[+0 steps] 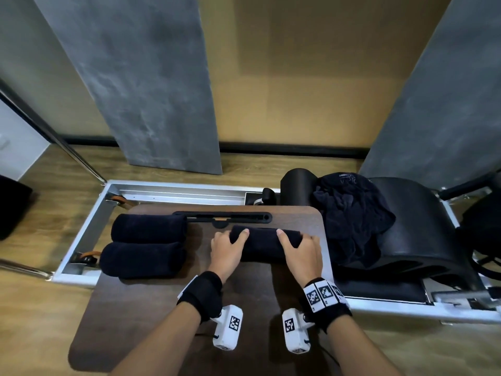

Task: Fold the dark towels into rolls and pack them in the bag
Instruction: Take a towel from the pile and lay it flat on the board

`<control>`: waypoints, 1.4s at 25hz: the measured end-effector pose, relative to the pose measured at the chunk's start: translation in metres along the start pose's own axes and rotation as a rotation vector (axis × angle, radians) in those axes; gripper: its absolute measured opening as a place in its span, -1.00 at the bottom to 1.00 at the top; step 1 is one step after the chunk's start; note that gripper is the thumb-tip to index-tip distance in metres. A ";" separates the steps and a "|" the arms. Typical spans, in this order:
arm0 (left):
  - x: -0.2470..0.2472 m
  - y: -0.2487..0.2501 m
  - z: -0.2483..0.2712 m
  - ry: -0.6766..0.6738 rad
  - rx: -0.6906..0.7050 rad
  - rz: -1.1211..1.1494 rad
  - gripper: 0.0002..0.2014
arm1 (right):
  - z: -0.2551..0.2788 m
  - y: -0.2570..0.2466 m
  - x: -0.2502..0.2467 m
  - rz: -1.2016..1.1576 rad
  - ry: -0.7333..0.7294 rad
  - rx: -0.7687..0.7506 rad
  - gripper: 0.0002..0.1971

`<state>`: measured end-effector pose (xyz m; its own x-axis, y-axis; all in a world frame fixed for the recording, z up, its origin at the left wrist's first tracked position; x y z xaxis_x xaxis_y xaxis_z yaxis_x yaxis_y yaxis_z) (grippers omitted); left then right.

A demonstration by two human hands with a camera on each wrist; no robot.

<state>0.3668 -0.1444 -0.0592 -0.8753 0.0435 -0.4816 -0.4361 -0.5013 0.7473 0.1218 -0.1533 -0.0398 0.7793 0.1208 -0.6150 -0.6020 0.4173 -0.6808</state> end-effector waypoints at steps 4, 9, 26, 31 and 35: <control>0.007 -0.001 0.012 -0.013 -0.033 0.035 -0.42 | 0.004 0.008 0.003 -0.293 -0.007 0.042 -0.52; 0.002 -0.010 0.041 -0.036 -0.033 0.361 -0.58 | 0.037 0.019 0.016 -0.811 0.022 0.054 -0.74; -0.190 -0.191 0.105 0.174 0.019 0.268 -0.77 | 0.185 -0.056 0.221 -0.730 -0.190 0.062 -0.53; -0.232 -0.201 0.096 0.207 0.065 0.452 -0.64 | 0.194 -0.080 0.244 -0.735 -0.165 -0.011 -0.31; -0.248 -0.210 0.103 0.293 0.070 0.458 -0.60 | 0.197 -0.090 0.252 -0.752 -0.088 -0.028 -0.35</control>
<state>0.6542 0.0389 -0.0492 -0.8887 -0.4129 -0.1993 -0.0456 -0.3531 0.9345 0.4069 0.0174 -0.0552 0.9920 -0.1152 0.0520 0.0937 0.3931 -0.9147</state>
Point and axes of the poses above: each hand's wrist, its own z-axis away from the middle knuckle, its own x-axis out of the palm, y = z × x, the point moved 8 cm from there along -z, towards the middle knuckle, and after that the axes turned 8 degrees about -y, right-handed, at the moved point
